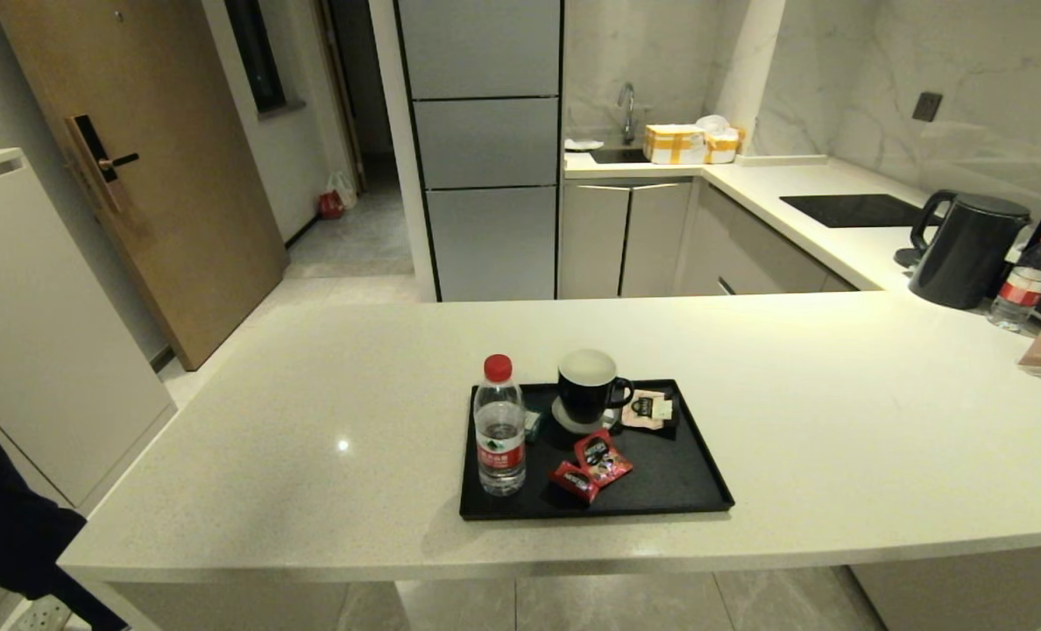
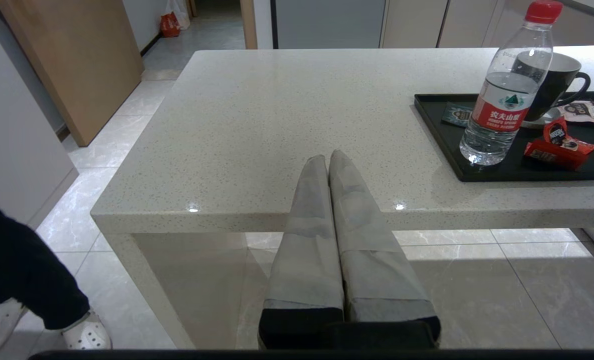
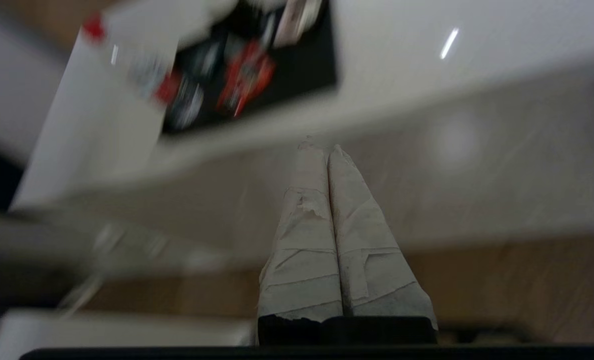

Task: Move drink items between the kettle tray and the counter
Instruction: Pick up the tea bag

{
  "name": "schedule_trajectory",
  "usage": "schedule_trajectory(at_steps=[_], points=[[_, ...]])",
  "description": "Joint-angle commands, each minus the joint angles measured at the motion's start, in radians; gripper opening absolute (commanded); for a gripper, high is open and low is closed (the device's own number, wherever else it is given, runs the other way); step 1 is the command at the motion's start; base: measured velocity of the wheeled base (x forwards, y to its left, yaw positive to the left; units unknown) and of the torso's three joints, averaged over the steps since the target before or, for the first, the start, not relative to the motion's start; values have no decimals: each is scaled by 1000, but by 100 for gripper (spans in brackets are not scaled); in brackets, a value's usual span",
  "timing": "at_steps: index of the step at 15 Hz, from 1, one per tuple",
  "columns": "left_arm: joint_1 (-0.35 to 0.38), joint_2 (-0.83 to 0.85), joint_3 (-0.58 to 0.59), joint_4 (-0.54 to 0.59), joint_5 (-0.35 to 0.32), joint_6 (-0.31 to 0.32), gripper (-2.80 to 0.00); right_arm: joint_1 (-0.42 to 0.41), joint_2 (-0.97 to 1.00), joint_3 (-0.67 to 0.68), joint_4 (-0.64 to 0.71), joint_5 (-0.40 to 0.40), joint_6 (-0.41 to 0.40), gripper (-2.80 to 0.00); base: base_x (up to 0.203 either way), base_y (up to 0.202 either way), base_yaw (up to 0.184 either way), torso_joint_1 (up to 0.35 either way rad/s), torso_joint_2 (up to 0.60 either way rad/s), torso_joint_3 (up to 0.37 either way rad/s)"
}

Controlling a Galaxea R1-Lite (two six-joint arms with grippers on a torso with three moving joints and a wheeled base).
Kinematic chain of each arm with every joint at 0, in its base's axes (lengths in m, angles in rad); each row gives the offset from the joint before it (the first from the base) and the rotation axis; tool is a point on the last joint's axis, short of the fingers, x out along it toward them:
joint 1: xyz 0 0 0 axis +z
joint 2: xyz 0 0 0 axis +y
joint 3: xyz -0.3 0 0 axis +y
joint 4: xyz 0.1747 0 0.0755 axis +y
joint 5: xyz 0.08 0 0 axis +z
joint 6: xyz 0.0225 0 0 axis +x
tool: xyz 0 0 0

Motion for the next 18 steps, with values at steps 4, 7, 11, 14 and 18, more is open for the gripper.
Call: schedule_trajectory(at_steps=[4,7,11,14,18], points=[[0,-2,12,0,0,0,-280,6,401,-30,23,299,57,-280,0,0,0,0,0,0],[0,-2,12,0,0,0,-280,10,618,25,-232,343,49,-280,0,0,0,0,0,0],[0,-2,12,0,0,0,-280,45,917,59,-463,346,-6,-280,0,0,0,0,0,0],[0,-2,12,0,0,0,-280,79,1158,-15,-546,314,-87,-280,0,0,0,0,0,0],[0,-2,12,0,0,0,-280,221,1387,-245,-540,228,-141,-280,0,0,0,0,0,0]])
